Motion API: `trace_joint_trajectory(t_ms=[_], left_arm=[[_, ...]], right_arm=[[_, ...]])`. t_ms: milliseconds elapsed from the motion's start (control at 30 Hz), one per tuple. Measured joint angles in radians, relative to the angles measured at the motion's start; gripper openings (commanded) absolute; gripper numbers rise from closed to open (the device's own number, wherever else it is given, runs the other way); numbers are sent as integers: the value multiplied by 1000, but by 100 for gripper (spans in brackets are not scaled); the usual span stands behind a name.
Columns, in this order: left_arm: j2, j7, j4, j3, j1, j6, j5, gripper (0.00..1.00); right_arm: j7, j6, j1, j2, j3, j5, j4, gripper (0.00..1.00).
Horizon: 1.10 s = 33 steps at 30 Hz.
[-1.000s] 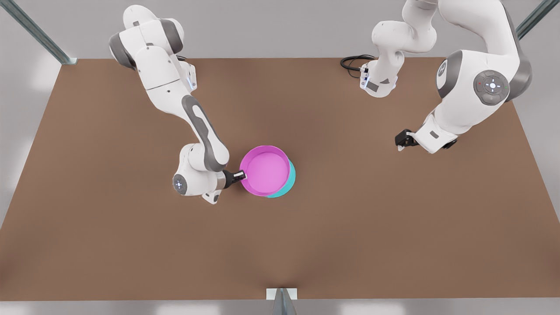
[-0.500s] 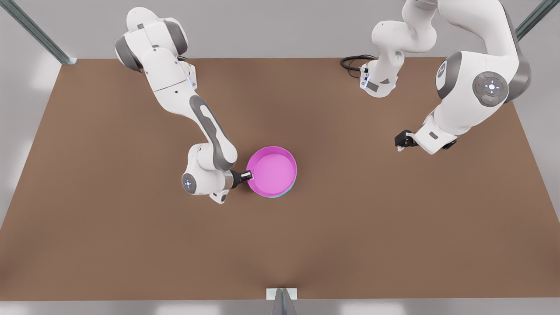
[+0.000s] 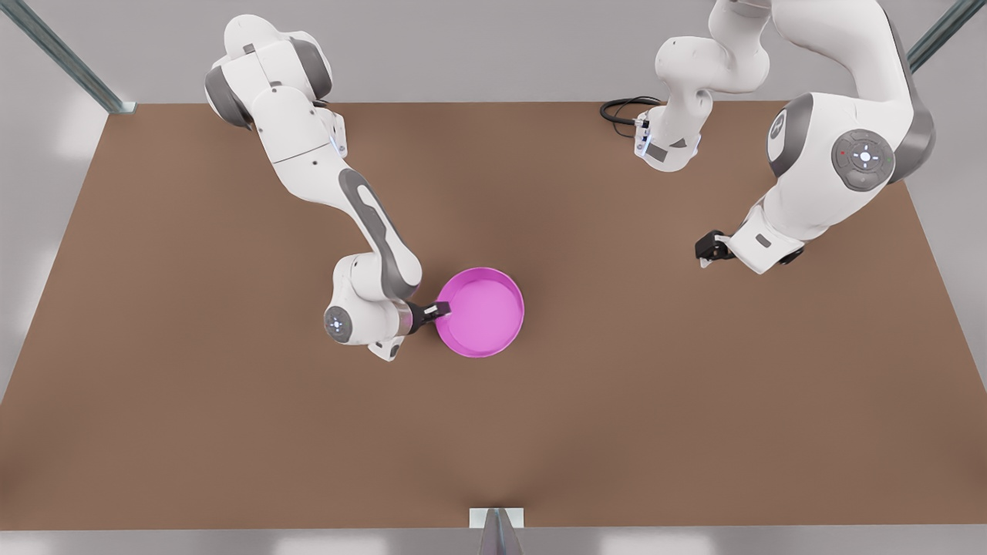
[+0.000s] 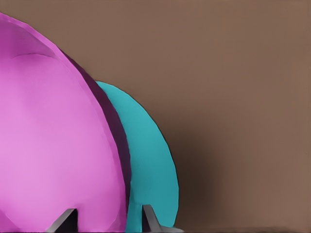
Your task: Flip the blue plate over with the left arm, and stack the pink plate on top of the blue plate with the right arm
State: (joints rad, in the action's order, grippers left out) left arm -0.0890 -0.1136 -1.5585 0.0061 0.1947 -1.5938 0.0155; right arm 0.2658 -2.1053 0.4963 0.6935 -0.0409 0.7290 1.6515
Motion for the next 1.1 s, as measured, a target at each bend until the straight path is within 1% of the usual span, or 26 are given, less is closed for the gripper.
trace_joint_trajectory(t_ms=[233,633,867,1067,1100], left_arm=[[2,-1,3,0,1,0,0,100],[11,9,6,-3,-1,-2,15,100],[40,11,6,-10,5,11,15,100],[50,11,17,4,-8,18,20,100],[58,13,15,23,4,28,21,100]], right_arm=[[35,7,1,1,-2,67,-4,89],[56,19,-18,-2,-4,73,5,90],[90,56,-35,-6,-31,69,5,91],[145,93,-128,-21,-31,73,-2,91],[154,126,-160,-26,-31,75,-10,91]])
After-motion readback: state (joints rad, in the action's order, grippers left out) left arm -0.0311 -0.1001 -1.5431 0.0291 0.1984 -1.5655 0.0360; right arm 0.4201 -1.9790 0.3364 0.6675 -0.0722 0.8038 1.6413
